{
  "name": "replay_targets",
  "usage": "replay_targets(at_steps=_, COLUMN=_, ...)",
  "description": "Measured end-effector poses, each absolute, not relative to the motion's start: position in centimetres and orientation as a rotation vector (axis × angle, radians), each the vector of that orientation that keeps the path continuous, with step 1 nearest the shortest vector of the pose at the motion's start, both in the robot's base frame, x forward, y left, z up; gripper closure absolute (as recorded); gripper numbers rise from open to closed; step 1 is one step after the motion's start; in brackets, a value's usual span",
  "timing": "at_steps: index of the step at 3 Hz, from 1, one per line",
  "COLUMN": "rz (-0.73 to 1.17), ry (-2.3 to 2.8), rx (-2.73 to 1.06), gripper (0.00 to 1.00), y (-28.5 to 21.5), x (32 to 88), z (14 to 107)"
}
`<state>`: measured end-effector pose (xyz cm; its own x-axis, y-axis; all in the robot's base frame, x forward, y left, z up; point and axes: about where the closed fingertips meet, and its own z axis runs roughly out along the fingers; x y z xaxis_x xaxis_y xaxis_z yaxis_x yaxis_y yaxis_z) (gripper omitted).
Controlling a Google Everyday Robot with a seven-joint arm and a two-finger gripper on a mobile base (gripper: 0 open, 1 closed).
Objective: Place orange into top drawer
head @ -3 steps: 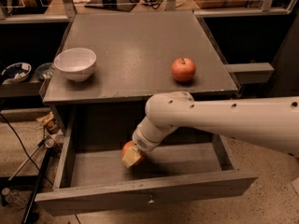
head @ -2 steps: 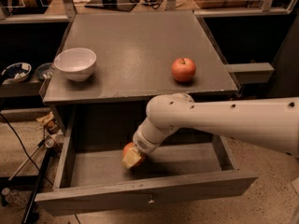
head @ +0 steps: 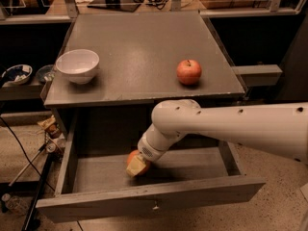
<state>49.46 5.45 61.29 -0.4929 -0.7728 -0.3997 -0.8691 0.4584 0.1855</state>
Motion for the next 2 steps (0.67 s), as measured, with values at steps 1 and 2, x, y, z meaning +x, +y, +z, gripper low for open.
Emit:
replay_targets(at_steps=1, rz=0.537, ry=2.452, rx=-1.413, gripper=0.44, y=5.45, x=49.45, z=61.29)
replay_targets(at_steps=2, rz=0.537, ry=2.452, rx=-1.413, gripper=0.20, y=5.45, x=49.45, z=61.29)
